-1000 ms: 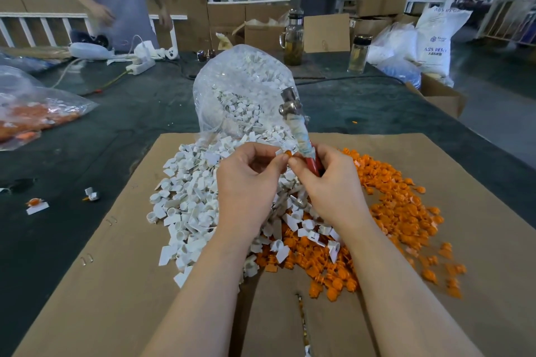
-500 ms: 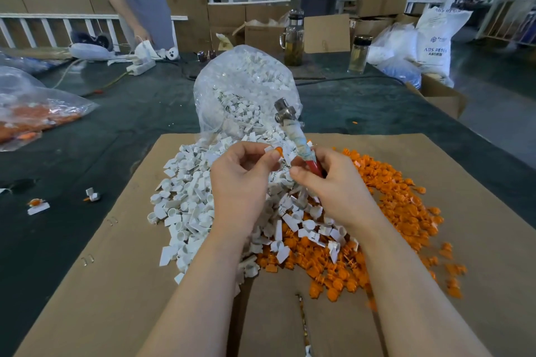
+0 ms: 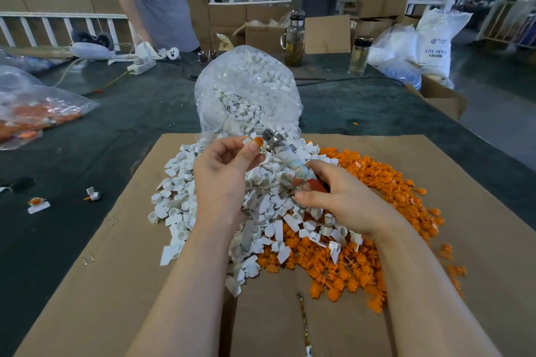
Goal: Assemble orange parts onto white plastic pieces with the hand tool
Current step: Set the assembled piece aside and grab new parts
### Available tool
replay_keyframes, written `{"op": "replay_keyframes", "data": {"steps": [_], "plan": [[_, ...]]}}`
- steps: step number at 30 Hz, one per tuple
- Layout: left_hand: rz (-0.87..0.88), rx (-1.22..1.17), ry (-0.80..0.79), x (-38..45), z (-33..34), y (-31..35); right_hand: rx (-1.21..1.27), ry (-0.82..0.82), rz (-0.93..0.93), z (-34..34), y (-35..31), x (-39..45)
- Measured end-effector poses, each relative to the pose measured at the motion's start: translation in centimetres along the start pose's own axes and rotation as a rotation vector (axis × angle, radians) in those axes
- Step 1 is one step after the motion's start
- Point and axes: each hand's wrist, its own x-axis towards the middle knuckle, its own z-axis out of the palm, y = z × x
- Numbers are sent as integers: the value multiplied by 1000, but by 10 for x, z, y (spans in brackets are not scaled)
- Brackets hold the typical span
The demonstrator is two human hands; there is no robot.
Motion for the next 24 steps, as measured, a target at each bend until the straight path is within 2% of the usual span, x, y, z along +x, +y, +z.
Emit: {"op": "replay_keyframes", "data": {"steps": [14,24], "plan": [[8,27,-31,0,-1,1,-73,-8,-1,3,-1,0],[-38,-35,1,-2,2,1,-193,67,-31,9,-1,3]]}}
